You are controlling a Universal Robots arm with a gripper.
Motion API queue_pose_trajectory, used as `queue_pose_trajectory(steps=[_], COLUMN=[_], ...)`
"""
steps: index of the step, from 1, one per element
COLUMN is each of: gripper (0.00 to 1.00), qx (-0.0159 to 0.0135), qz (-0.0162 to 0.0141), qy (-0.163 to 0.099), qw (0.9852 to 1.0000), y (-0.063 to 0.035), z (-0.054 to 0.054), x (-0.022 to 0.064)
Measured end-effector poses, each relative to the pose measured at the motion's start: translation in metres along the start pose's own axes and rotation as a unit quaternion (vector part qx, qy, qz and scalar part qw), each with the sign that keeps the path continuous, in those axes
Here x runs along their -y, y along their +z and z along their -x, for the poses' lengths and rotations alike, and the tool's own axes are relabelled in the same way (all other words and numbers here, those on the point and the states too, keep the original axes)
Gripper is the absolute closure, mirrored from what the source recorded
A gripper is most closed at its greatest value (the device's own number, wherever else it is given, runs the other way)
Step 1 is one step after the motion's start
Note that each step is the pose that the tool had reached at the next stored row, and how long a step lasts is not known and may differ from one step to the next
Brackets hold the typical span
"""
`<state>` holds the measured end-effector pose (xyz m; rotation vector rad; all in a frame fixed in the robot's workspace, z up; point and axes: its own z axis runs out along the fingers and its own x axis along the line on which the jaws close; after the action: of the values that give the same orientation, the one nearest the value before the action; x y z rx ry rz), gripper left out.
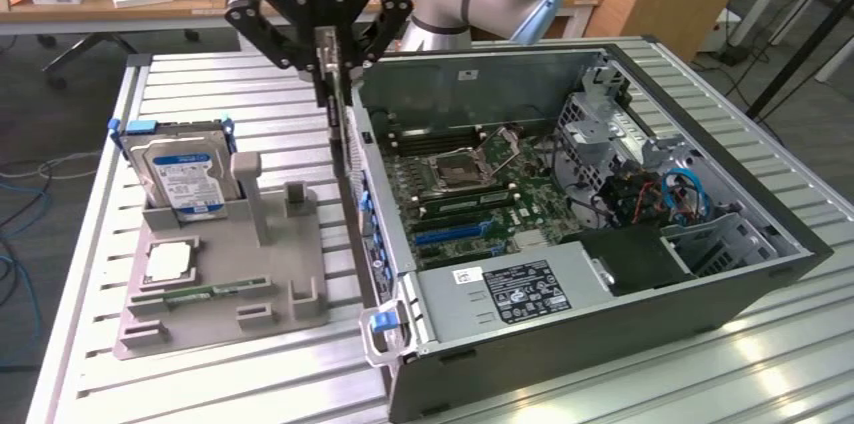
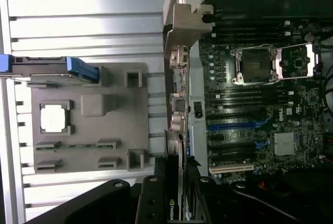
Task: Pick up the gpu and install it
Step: 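Pick up the gpu and move the gpu toward the slot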
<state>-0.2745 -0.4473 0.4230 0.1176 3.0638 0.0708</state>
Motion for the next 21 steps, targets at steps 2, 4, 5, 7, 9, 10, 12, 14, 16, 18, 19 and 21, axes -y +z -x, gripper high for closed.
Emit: queue_pose_trajectory(steps=[2,4,5,7,9,10,12,14,16,18,19,21], gripper=[0.74,0.74,0.74,0.74,0.74,0.74,0.74,0.74,0.74,0.74,0.74,0.74], qx=[-0.0002,-0.0007,-0.0010,-0.0015,-0.0020,-0.0023,-0.0026,-0.0030,-0.0035,-0.0039,-0.0041,-0.0045], qz=[0.0000,-0.0001,-0.0001,-0.0001,-0.0002,-0.0002,-0.0002,-0.0001,0.0000,0.0002,0.0004,0.0006], qy=[0.000,0.000,0.000,0.000,0.000,0.000,0.000,0.000,0.000,0.000,0.000,0.000], qw=[1.0000,1.0000,1.0000,1.0000,1.0000,1.0000,1.0000,1.0000,1.0000,1.0000,1.0000,1.0000], y=[0.0005,0.0011,0.0015,0.0022,0.0028,0.0032,0.0039,0.0046,0.0053,0.0060,0.0063,0.0070], z=[0.008,0.017,0.021,0.030,0.039,0.043,0.052,0.061,0.070,0.079,0.084,0.093], x=[-0.0006,-0.0013,-0.0016,-0.0023,-0.0029,-0.0033,-0.0039,-0.0046,-0.0053,-0.0060,-0.0063,-0.0070])
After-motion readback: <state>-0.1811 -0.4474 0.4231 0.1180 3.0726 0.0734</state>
